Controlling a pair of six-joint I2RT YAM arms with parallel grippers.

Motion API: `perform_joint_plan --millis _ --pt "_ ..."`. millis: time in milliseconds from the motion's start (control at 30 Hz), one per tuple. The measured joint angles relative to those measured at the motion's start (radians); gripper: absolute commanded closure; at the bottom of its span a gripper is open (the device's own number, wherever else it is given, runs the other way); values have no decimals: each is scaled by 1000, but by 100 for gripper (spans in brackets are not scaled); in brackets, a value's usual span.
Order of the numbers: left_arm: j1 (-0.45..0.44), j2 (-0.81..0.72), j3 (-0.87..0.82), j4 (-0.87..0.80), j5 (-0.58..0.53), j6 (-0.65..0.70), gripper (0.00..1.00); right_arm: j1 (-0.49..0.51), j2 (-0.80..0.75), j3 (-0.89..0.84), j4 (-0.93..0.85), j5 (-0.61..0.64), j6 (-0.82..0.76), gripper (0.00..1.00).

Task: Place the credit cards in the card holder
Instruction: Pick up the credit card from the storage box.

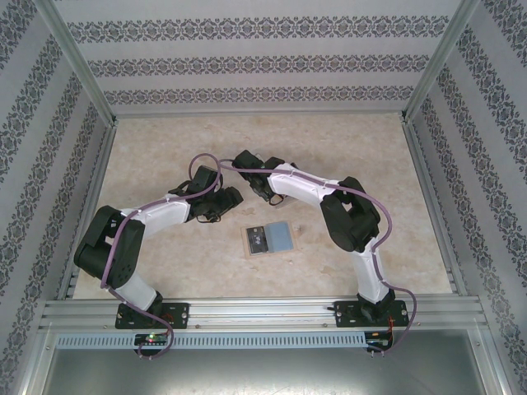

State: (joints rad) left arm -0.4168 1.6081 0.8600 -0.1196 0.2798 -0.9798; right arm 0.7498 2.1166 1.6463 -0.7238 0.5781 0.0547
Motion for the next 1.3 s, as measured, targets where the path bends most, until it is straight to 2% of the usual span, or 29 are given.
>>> perform_joint_plan --millis 300,567,767,933,1133,1300 --pt "0 0 0 0 0 0 31 -8 -22 -6 -6 -25 2 100" --pt "0 0 0 0 9 0 31 -33 -164 -45 -16 -158 72 100" --pt "11 -4 0 27 71 0 30 -148 -409 -203 76 -398 222 100" --pt "16 -3 0 150 182 -38 26 -283 -616 -475 303 -679 454 100" --pt "18 26 1 376 338 -135 25 -316 -687 -697 558 -917 703 100" --pt "18 71 3 504 431 -201 31 -316 -689 -782 708 -1018 832 100"
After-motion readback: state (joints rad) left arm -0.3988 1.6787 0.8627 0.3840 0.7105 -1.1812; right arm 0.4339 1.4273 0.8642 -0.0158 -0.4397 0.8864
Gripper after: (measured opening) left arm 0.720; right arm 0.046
